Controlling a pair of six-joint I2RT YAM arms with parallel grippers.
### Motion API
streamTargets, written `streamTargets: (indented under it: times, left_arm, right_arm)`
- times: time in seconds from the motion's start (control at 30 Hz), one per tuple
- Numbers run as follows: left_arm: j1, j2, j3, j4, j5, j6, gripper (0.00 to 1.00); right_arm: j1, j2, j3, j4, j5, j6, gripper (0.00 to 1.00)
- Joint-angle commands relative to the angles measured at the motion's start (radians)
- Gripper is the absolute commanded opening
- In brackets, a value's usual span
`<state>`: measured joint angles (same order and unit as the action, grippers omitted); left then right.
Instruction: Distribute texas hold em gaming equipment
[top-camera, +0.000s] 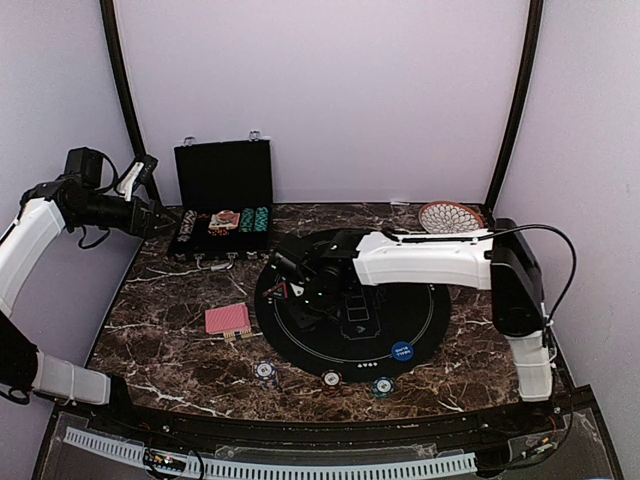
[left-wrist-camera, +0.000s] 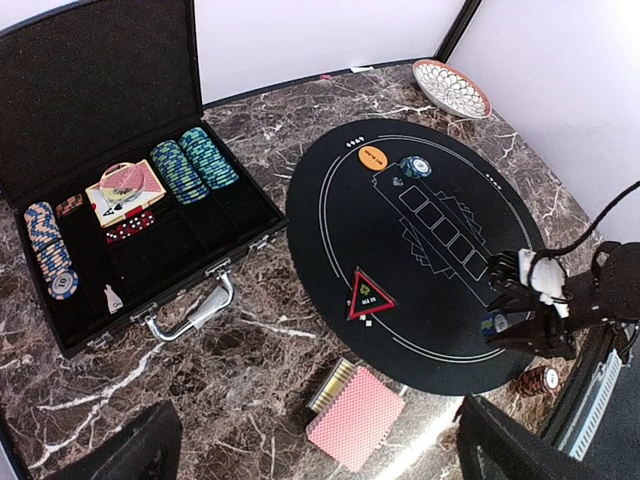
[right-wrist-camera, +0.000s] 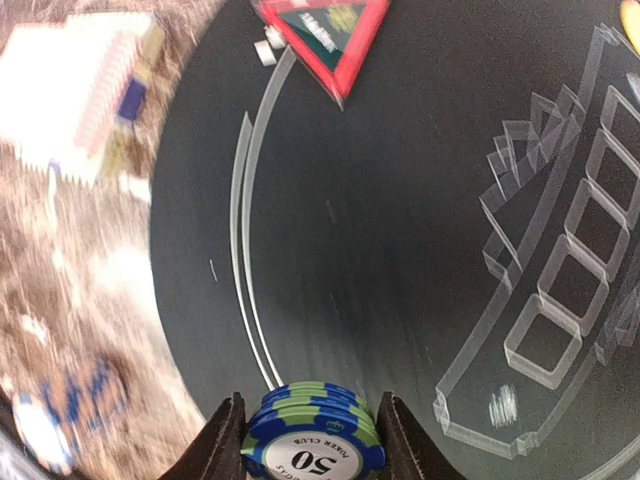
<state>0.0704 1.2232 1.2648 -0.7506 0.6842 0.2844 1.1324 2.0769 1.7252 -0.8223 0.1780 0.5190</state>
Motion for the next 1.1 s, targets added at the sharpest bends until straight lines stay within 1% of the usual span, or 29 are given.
streamTargets:
  times: [0.0, 0.1, 0.2, 0.3, 0.5, 0.57, 0.73, 0.83, 0.93, 1.07]
  left_arm:
    - [0.005, -0.042, 0.019, -0.006, 0.026, 0.001, 0.99]
    - [0.004, -0.046, 0.018, -0.005, 0.028, -0.003, 0.99]
    - [0.004, -0.051, 0.018, -0.003, 0.036, -0.006, 0.99]
    - [0.005, -0.054, 0.018, -0.001, 0.037, -0.006, 0.99]
    - [0.004, -0.053, 0.013, 0.000, 0.040, -0.004, 0.99]
    - [0.005, -0.051, 0.010, 0.003, 0.042, -0.006, 0.99]
    - [0.004, -0.052, 0.008, 0.003, 0.043, -0.005, 0.99]
    - [0.005, -0.052, 0.006, 0.002, 0.042, -0.004, 0.99]
    - [0.005, -0.051, 0.007, 0.001, 0.045, -0.004, 0.99]
    - [0.004, -0.051, 0.012, -0.004, 0.043, -0.001, 0.99]
  right_arm:
    - [-0.019, 0.150, 0.203, 0.012, -0.009, -0.072, 0.07]
    - [-0.031, 0.249, 0.335, -0.012, -0.025, -0.084, 0.08]
    - [-0.043, 0.312, 0.413, -0.016, -0.041, -0.084, 0.10]
    - [-0.053, 0.345, 0.428, -0.012, -0.047, -0.083, 0.14]
    - [-0.072, 0.363, 0.389, 0.028, -0.048, -0.088, 0.20]
    - [-0.079, 0.372, 0.388, 0.035, -0.059, -0.089, 0.30]
    - [-0.086, 0.384, 0.397, 0.030, -0.067, -0.096, 0.49]
    - [-0.091, 0.371, 0.397, 0.026, -0.077, -0.099, 0.63]
    - [-0.097, 0.353, 0.417, 0.012, -0.074, -0.105, 0.68]
    - [-0.102, 0.305, 0.474, -0.038, -0.051, -0.122, 0.69]
